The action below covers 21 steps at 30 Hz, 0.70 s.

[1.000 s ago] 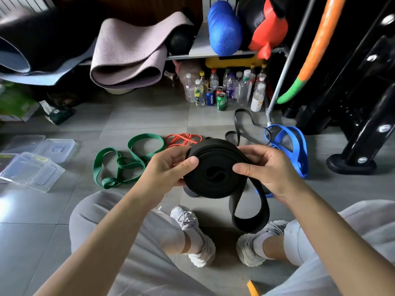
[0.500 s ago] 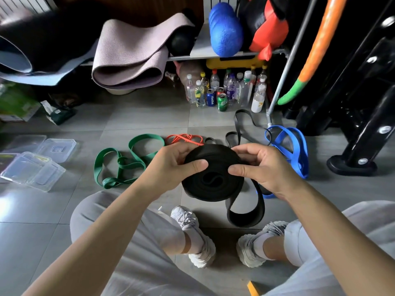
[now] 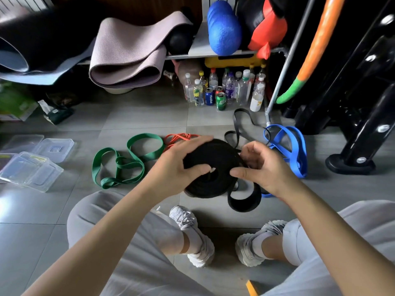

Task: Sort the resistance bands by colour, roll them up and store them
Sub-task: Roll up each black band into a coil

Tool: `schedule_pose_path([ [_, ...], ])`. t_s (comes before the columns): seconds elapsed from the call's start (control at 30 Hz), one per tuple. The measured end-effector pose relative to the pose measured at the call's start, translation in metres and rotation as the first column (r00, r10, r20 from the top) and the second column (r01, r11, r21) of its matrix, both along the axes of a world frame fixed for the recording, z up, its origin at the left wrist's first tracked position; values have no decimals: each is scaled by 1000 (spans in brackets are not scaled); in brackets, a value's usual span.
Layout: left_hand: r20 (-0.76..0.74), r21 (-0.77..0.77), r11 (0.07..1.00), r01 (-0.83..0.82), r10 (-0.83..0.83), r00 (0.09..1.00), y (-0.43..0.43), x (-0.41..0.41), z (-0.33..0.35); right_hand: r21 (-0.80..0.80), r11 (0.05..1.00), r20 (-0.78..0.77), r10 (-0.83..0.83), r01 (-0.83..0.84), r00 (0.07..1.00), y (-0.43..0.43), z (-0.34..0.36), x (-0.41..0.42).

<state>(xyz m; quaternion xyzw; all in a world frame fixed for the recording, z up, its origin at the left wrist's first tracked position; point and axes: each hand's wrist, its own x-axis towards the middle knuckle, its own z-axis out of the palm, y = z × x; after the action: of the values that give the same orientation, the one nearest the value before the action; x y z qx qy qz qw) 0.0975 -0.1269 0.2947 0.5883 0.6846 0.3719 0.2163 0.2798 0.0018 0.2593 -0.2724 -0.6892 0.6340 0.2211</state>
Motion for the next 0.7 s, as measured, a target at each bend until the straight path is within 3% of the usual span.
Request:
schedule_pose_path([
  [0.23,363,107,971,-213,161,918,0,2,-13,-78,985,-87,-159,153,983,-16,-13,-5],
  [0.43,713,88,924,-372,203,672,4,10,-27,-115,983,-170,-165,146,972,-21,-15,-15],
  [0.6,784,-26,918,-396,264,561,6,25,-42,-196,965,-239,-217,172,946,-30,-17,-19],
  [0.7,642,-118,934,-337,331,692,4,14,-39,-229,966,-207,-167,118,964,-21,-18,-10],
])
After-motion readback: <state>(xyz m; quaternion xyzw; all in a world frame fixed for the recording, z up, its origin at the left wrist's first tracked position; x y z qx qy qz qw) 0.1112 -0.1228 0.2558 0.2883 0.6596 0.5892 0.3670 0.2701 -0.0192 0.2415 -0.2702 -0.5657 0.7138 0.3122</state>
